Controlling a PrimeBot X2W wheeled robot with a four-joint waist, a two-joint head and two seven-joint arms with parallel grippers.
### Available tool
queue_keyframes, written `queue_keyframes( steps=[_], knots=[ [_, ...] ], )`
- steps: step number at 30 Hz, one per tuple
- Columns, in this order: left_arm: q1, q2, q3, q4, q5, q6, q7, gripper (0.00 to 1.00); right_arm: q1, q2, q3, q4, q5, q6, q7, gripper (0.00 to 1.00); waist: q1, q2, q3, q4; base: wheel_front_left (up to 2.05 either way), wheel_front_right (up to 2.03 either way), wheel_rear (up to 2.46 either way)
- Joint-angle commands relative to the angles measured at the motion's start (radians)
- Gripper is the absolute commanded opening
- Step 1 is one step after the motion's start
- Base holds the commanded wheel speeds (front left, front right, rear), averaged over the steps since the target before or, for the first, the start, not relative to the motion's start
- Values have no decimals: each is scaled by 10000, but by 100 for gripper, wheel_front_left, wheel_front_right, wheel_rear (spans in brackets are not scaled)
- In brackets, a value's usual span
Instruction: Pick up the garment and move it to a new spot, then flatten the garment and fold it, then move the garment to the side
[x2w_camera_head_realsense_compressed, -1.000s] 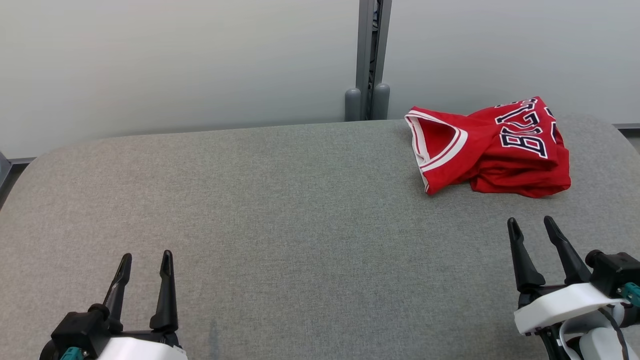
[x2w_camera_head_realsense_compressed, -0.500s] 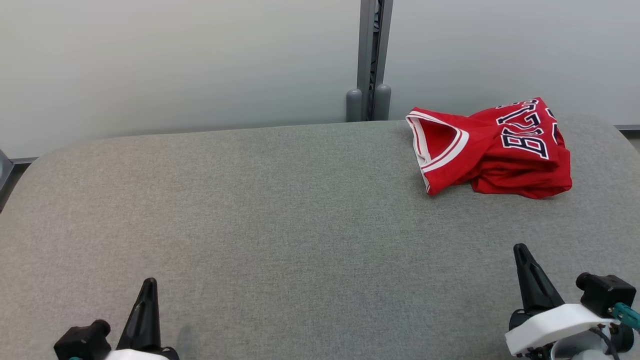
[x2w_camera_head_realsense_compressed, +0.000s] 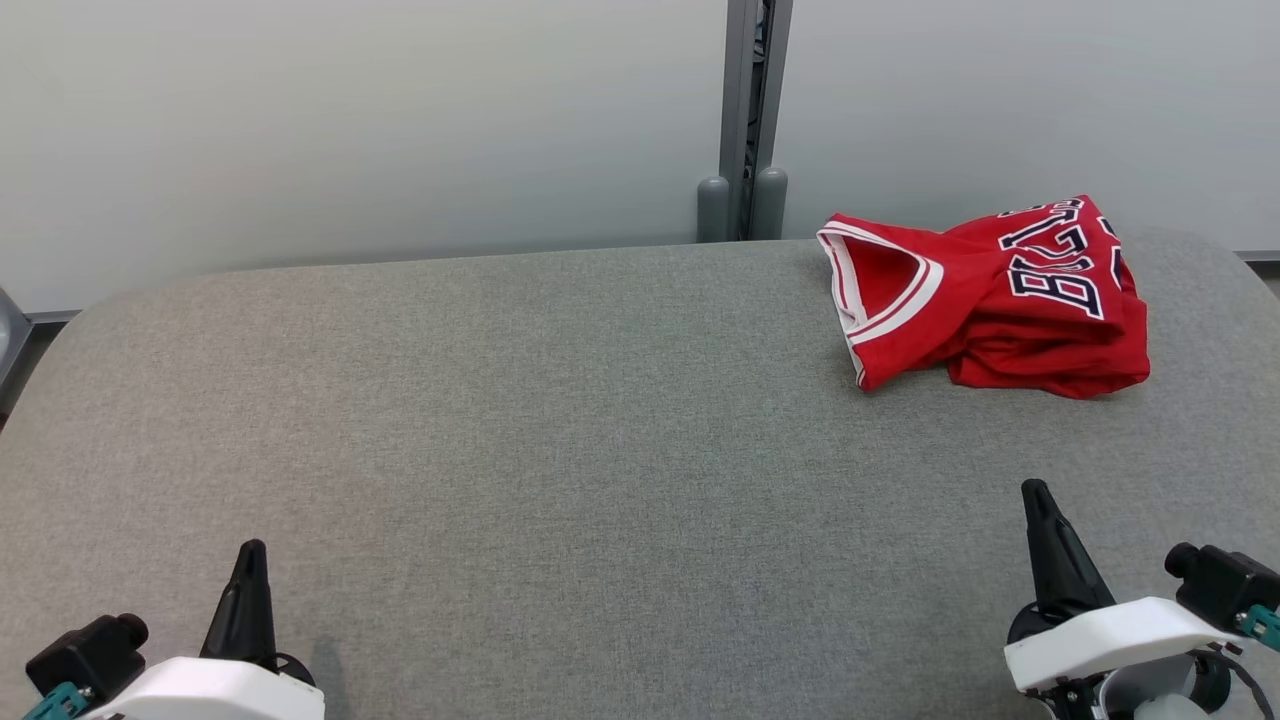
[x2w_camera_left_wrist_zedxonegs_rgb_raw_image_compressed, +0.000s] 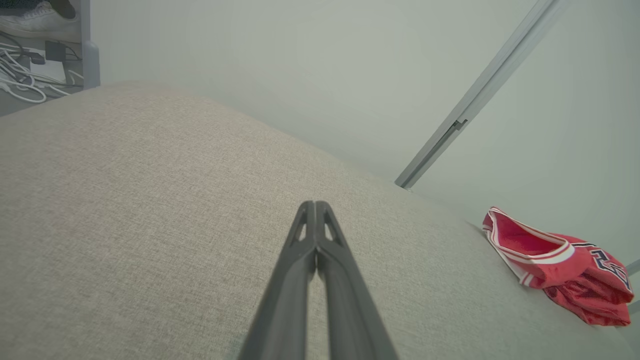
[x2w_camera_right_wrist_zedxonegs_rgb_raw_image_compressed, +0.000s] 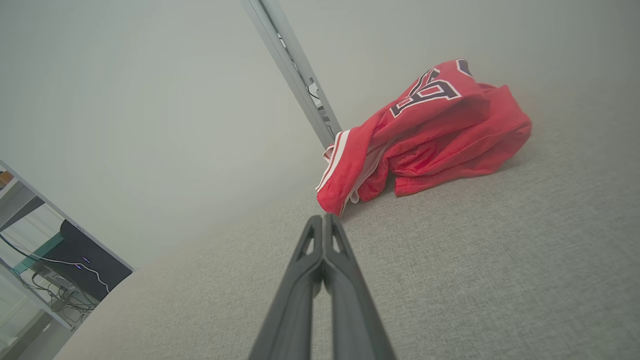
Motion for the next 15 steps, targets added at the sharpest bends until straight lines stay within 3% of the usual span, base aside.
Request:
queue_keyframes(
  steps=[1, 15],
  knots=[
    [-375, 50, 202, -104, -294, -78, 105, 0, -348, -20, 9, -219, 321, 2, 25, 0, 0, -1, 2, 4, 0, 0, 0],
    [-868, -42, 1069, 227, -2169, -345, 1164, 0, -480, 127, 233, -324, 2384, 1, 78, 0, 0, -1, 28, 70, 0, 0, 0]
  ],
)
